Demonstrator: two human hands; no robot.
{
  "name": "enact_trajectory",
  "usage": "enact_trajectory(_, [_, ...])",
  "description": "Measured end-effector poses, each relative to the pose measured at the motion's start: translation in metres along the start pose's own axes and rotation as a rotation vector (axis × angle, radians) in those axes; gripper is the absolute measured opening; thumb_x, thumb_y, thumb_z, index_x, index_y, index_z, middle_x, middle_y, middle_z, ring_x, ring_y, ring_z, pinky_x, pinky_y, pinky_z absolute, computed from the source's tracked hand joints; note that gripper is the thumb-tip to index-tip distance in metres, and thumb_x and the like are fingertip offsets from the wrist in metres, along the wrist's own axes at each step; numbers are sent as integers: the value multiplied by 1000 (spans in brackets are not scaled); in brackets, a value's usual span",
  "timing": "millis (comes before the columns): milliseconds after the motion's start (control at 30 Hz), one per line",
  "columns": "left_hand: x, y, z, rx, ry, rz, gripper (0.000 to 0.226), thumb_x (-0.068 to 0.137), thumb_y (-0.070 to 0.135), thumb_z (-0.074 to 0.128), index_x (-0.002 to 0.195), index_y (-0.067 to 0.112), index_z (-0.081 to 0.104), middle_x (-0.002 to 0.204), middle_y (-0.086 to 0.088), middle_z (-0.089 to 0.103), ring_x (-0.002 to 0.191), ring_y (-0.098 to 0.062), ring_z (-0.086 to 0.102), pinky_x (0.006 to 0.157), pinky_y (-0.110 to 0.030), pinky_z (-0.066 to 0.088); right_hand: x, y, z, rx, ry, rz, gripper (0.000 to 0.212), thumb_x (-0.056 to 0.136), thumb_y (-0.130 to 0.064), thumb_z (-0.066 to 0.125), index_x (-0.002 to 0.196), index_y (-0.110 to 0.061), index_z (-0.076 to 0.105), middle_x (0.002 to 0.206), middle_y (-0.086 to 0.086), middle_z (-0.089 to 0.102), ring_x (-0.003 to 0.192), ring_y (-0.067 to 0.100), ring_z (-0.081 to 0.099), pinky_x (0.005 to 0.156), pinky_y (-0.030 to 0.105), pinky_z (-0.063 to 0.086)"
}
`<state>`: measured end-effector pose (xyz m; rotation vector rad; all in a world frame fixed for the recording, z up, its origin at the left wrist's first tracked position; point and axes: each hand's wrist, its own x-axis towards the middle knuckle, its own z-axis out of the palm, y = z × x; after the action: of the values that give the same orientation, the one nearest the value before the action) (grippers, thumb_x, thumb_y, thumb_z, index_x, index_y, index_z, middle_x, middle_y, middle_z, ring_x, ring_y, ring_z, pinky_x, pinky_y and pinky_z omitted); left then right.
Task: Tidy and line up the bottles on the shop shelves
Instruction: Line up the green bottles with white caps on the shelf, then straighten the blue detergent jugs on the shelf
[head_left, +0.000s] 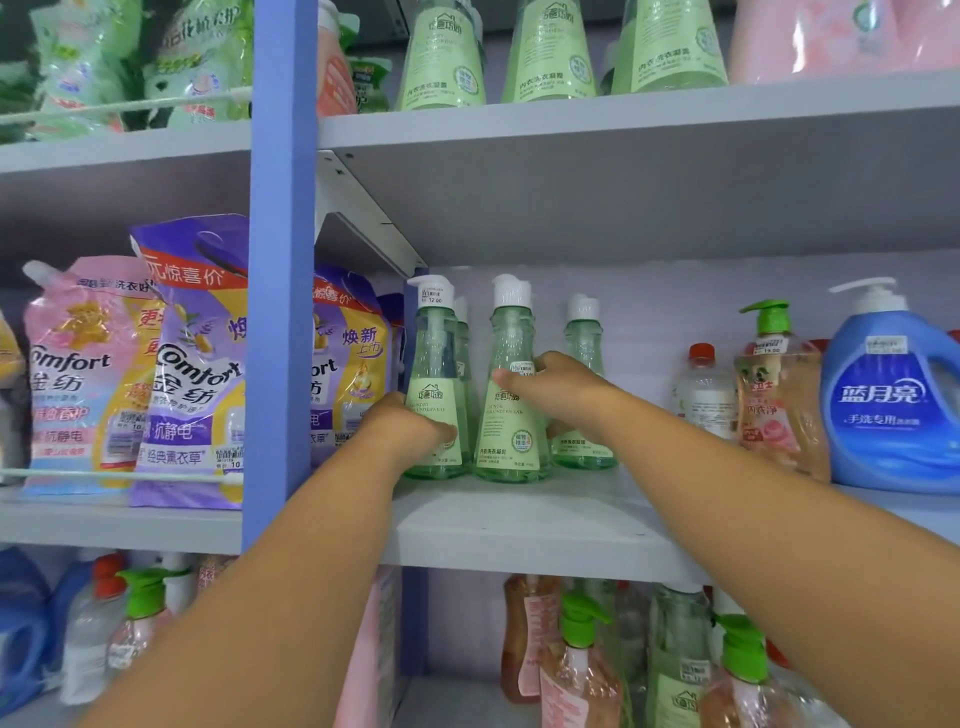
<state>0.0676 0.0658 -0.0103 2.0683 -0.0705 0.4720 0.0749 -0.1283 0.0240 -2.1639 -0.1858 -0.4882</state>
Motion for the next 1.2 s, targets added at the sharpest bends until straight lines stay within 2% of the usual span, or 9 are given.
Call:
enact_trajectory(133, [2, 0, -1, 91, -1, 16, 69, 84, 25, 84, 141, 9, 47, 136, -9, 63, 123, -28, 61, 102, -37, 49, -3, 5, -2, -43, -108, 30, 36, 82, -44, 82, 105, -31, 58, 104, -10, 70, 91, 14, 70, 71, 35, 61])
enact_trajectory(267, [4, -1, -1, 95, 8, 13, 73, 82, 27, 86, 142, 9, 46, 137, -8, 63, 124, -28, 60, 101, -36, 48, -3, 6, 3, -78, -92, 32, 30, 81, -41, 84, 94, -31, 59, 96, -11, 69, 83, 9, 67, 58, 29, 56])
enact_trajectory(500, [9, -3, 2, 65, 7, -2, 70, 82, 24, 85, 138, 11, 47, 135, -9, 64, 122, -29, 61, 103, -41, 50, -10, 6, 5, -71, -64, 12, 30, 82, -46, 82, 86, -37, 53, 91, -17, 62, 80, 4, 61, 63, 30, 56])
enact_trajectory(567, [11, -3, 2, 27, 7, -17, 70, 81, 23, 86, 137, 11, 46, 134, -10, 64, 119, -30, 62, 101, -42, 51, -17, 5, 6, -95, -75, 36, 37, 81, -51, 81, 103, -34, 57, 108, -12, 63, 92, 10, 64, 80, 36, 59])
enact_trajectory(667, [6, 1, 2, -76, 52, -2, 69, 82, 28, 86, 136, 8, 49, 134, -13, 62, 108, -30, 60, 88, -39, 51, -35, 7, -6, -130, -71, 77, 83, 78, -62, 78, 143, -23, 44, 136, -3, 57, 110, 20, 61, 91, 41, 58])
enact_trajectory(733, [-4, 6, -1, -126, 188, 73, 74, 83, 36, 84, 143, 11, 47, 140, -12, 59, 114, -32, 60, 86, -36, 46, -55, 12, -28, -54, -23, 62, 97, 74, -67, 78, 151, -24, 38, 140, 0, 56, 109, 21, 63, 83, 37, 59])
enact_trajectory(833, [-30, 24, 2, -276, 338, 225, 69, 83, 42, 82, 140, 19, 51, 133, -4, 62, 105, -25, 60, 78, -32, 45, -90, 29, -81, 49, 32, 52, 97, 70, -67, 80, 147, -24, 42, 134, 2, 59, 110, 17, 65, 91, 38, 60])
enact_trajectory(1033, [-96, 106, 74, -429, -65, 271, 72, 83, 46, 82, 141, 19, 47, 125, -3, 61, 112, -23, 63, 103, -46, 52, -144, 78, -224, 82, 269, 22, 66, 80, -56, 79, 131, -21, 57, 118, -3, 69, 105, 13, 69, 86, 35, 60])
enact_trajectory(1200, [-129, 187, 167, -488, -253, 283, 63, 84, 37, 82, 135, 15, 52, 113, -5, 65, 109, -27, 67, 96, -44, 57, -170, 132, -332, 70, 488, 66, 55, 86, -39, 80, 129, -12, 57, 111, 8, 68, 90, 20, 67, 80, 44, 60])
